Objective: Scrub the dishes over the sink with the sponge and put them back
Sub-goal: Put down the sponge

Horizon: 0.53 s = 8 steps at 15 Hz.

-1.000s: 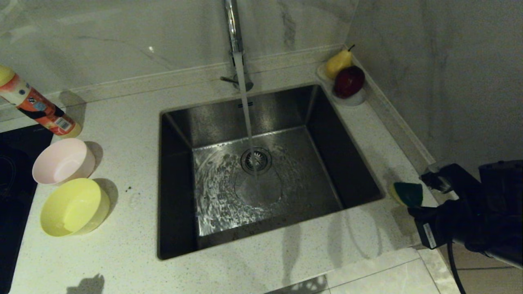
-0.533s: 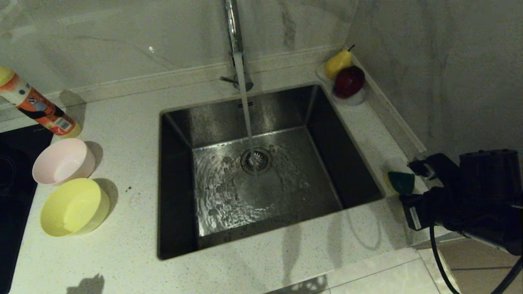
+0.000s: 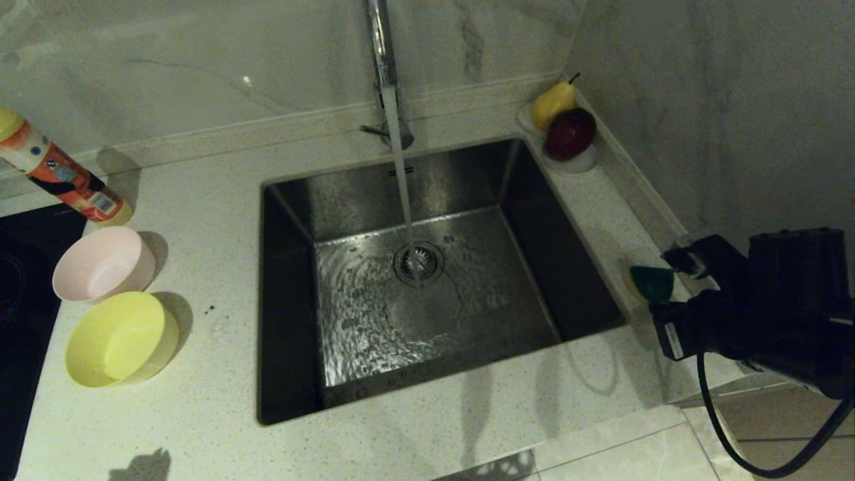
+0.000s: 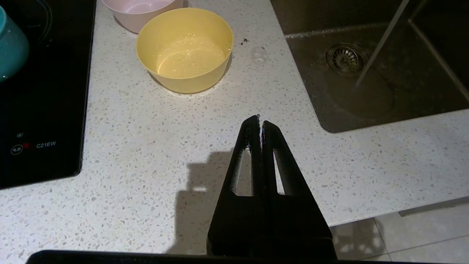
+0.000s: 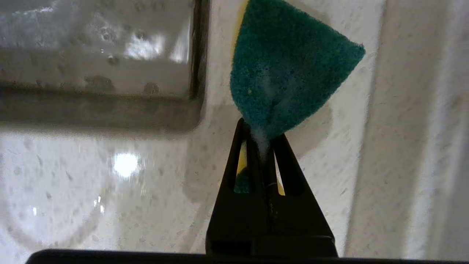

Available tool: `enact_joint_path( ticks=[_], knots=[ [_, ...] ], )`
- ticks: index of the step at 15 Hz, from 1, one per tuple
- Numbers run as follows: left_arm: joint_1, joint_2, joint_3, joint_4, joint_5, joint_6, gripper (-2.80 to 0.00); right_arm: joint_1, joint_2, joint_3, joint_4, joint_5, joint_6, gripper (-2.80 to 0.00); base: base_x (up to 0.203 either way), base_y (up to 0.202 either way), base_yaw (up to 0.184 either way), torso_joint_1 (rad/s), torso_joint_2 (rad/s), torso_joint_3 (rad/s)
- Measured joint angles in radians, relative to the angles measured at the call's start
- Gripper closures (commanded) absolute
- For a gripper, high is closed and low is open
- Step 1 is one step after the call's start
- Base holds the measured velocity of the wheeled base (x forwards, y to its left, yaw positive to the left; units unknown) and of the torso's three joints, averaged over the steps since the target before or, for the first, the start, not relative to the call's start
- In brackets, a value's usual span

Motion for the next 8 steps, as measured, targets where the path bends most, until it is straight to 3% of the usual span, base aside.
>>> enact_joint_path(
  ticks=[8],
  knots=[
    [-0.001,0.0,0.0,0.0,0.0,0.0,0.0,-0.009,-0.003,-0.005,-0.004,-0.003,-0.033,0.0,0.0,0.0,0.0,0.0,0.0,0.0]
  ],
)
